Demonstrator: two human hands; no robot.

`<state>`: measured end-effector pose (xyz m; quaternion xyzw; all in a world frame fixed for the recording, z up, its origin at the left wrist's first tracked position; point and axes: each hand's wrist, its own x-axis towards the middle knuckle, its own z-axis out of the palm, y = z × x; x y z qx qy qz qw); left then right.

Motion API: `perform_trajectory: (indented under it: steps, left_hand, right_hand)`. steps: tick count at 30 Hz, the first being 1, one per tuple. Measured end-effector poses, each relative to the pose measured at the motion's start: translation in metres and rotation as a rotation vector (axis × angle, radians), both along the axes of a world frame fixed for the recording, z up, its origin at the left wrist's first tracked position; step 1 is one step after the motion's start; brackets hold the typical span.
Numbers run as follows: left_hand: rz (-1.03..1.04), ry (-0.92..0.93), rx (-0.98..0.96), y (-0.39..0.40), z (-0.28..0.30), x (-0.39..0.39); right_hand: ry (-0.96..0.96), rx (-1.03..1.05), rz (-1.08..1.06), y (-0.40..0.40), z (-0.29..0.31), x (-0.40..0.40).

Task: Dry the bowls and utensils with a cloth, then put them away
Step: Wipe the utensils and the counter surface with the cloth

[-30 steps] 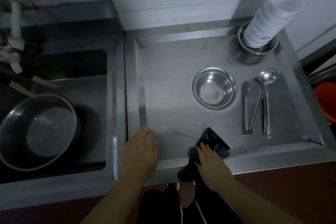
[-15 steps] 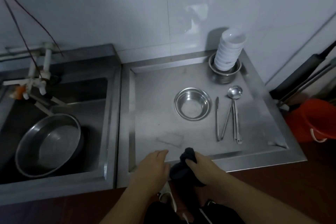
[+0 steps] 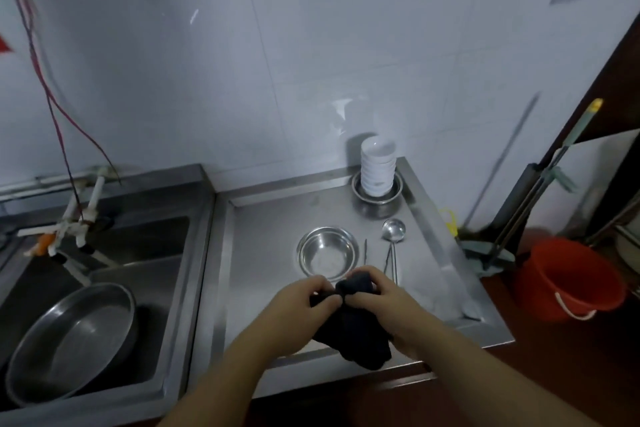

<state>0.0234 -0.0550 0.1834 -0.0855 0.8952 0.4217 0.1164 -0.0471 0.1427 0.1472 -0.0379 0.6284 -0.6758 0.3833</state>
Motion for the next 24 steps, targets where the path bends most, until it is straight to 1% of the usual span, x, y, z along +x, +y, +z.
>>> perform_trajectory:
  steps: [3,7,10,12,13,15,18,19,20,21,24]
  left_hand:
    - [-0.025,0.083,-0.01,-0.001,0.023,-0.019]
    - [-0.064,0.22,-0.007,-0.01,0.051,-0.043]
    - [-0.114,0.282,-0.051,-0.024,0.073,-0.06]
    - [-0.123,0.343,-0.135,-0.04,0.085,-0.069]
    - [-0.119,0.366,-0.178,-0.05,0.09,-0.072]
    - [-0.132,0.378,-0.254,-0.072,0.099,-0.077]
    - [-0.186,0.363,-0.373,-0.101,0.107,-0.082]
    - [-0.179,0.362,-0.385,-0.108,0.11,-0.083]
    - [-0.165,0.364,-0.392,-0.116,0.113,-0.084]
    - [-0.151,0.373,-0.4,-0.123,0.117,-0.085]
    - [-0.132,0.404,-0.389,-0.141,0.132,-0.087]
  right_hand:
    - [0.067,0.012,-0.047,0.007,0.018,-0.013]
    - [0.23,0.022,-0.077,0.006,0.045,-0.029]
    - [0.348,0.097,-0.004,0.001,0.057,-0.042]
    - [0.415,0.178,0.084,-0.002,0.063,-0.049]
    - [0.464,0.238,0.133,-0.004,0.066,-0.054]
    - [0.656,0.437,0.188,-0.01,0.073,-0.065]
    - [0.978,0.763,0.167,-0.022,0.091,-0.084]
    - [1.076,0.903,0.173,-0.027,0.097,-0.089]
    - [1.142,0.99,0.189,-0.032,0.104,-0.094]
    - [1.152,1.009,0.206,-0.036,0.112,-0.097]
    - [0.945,0.734,0.25,-0.041,0.141,-0.103]
